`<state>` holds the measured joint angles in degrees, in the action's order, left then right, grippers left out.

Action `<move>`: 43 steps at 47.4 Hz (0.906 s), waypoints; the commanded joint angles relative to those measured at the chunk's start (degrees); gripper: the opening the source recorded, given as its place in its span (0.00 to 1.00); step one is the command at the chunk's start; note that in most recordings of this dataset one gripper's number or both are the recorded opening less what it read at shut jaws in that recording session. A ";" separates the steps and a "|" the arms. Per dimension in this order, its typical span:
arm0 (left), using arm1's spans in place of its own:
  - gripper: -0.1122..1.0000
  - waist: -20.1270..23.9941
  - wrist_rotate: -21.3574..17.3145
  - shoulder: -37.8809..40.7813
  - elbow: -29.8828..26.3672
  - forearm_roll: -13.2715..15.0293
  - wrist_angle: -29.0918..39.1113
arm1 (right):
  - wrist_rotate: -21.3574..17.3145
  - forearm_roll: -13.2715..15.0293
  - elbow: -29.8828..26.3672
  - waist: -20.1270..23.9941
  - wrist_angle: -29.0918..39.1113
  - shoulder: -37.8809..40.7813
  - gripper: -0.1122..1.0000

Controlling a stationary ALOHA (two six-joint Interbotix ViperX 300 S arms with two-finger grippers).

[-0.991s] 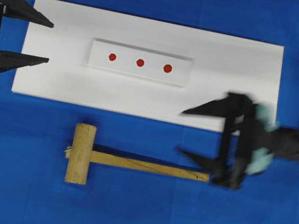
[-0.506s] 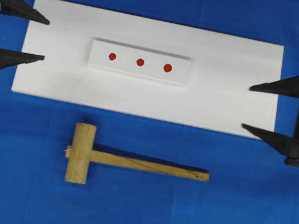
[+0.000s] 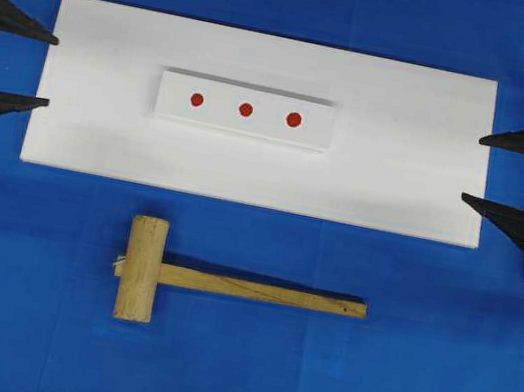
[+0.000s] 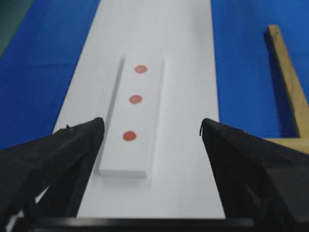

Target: Hit the mark with a hammer.

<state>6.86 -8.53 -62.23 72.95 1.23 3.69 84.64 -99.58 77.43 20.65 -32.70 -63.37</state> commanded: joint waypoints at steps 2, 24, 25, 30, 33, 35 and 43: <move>0.81 0.09 -0.44 -1.58 0.18 -0.18 0.97 | 0.09 0.00 0.09 0.09 -0.18 0.35 0.77; 0.80 0.00 -0.79 -3.78 1.49 -0.18 1.14 | 0.09 0.35 0.09 0.09 -0.18 -0.62 0.75; 0.80 0.00 -0.79 -3.87 1.49 -0.18 1.23 | 0.09 0.35 0.18 0.09 -0.18 -0.70 0.75; 0.80 0.00 -0.79 -3.78 1.49 -0.18 1.32 | 0.09 0.35 0.09 0.00 -0.35 -0.62 0.75; 0.80 0.00 -0.79 -3.87 1.49 -0.18 1.32 | 0.09 0.35 0.09 0.09 -0.44 -0.62 0.75; 0.80 0.09 -0.70 -3.87 1.49 -0.18 1.32 | 0.09 0.35 0.09 0.09 -0.35 -0.62 0.75; 0.80 0.00 -0.70 -3.87 1.49 -0.18 1.41 | 0.09 0.35 0.18 0.09 -0.44 -0.70 0.75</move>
<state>6.86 -9.23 -66.45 74.97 1.23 5.27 84.64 -99.49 78.22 20.65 -32.96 -64.34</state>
